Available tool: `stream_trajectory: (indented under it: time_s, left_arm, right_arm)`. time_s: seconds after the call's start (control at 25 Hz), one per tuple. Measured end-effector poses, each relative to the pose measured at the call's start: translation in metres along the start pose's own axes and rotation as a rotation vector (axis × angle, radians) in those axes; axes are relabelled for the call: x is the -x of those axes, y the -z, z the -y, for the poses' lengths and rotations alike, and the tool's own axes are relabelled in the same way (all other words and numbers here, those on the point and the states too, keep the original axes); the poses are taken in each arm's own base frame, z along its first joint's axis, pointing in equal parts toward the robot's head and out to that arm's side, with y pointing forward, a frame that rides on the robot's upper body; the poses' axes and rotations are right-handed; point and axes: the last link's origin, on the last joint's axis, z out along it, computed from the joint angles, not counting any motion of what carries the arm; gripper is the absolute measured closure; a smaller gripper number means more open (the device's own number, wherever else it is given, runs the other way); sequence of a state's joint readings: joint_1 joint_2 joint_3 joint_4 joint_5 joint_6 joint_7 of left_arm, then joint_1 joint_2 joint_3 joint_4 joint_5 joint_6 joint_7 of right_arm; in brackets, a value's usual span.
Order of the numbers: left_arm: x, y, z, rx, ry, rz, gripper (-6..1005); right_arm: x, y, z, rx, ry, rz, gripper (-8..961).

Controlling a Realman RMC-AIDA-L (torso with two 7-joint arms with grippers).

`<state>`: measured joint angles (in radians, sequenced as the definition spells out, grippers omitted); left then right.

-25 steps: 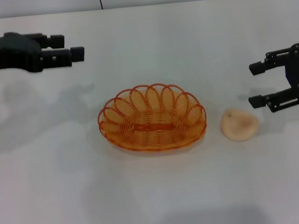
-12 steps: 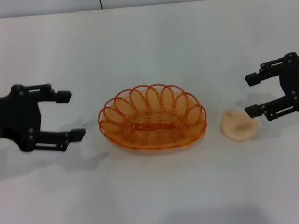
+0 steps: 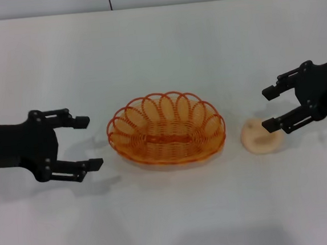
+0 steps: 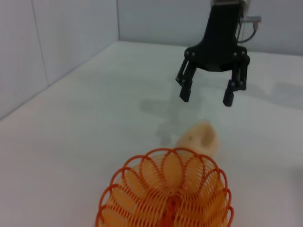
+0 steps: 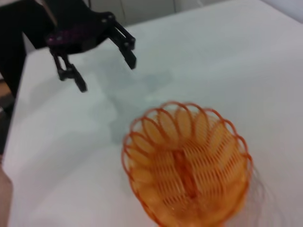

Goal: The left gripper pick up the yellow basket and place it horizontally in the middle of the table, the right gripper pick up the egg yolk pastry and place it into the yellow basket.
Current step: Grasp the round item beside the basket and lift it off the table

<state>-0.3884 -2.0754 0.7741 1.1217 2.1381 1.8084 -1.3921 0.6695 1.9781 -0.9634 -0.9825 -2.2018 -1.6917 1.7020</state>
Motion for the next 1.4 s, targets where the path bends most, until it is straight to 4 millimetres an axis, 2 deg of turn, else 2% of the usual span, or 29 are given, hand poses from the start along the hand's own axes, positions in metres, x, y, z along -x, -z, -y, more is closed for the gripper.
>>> stream_trajectory:
  time_s: [0.6, 1.08, 1.4]
  left_arm:
    - [0.002, -0.018, -0.005, 0.059, -0.022, 0.046, 142]
    - [0.003, -0.031, -0.005, 0.063, -0.05, 0.096, 142]
    - [0.004, -0.031, -0.006, 0.065, -0.05, 0.098, 143]
  right_arm:
    - [0.013, -0.027, 0.017, -0.067, -0.07, -0.351, 217]
    - [0.011, -0.037, 0.017, -0.068, -0.069, -0.445, 219]
    - [0.012, -0.037, 0.015, -0.061, -0.059, -0.437, 554]
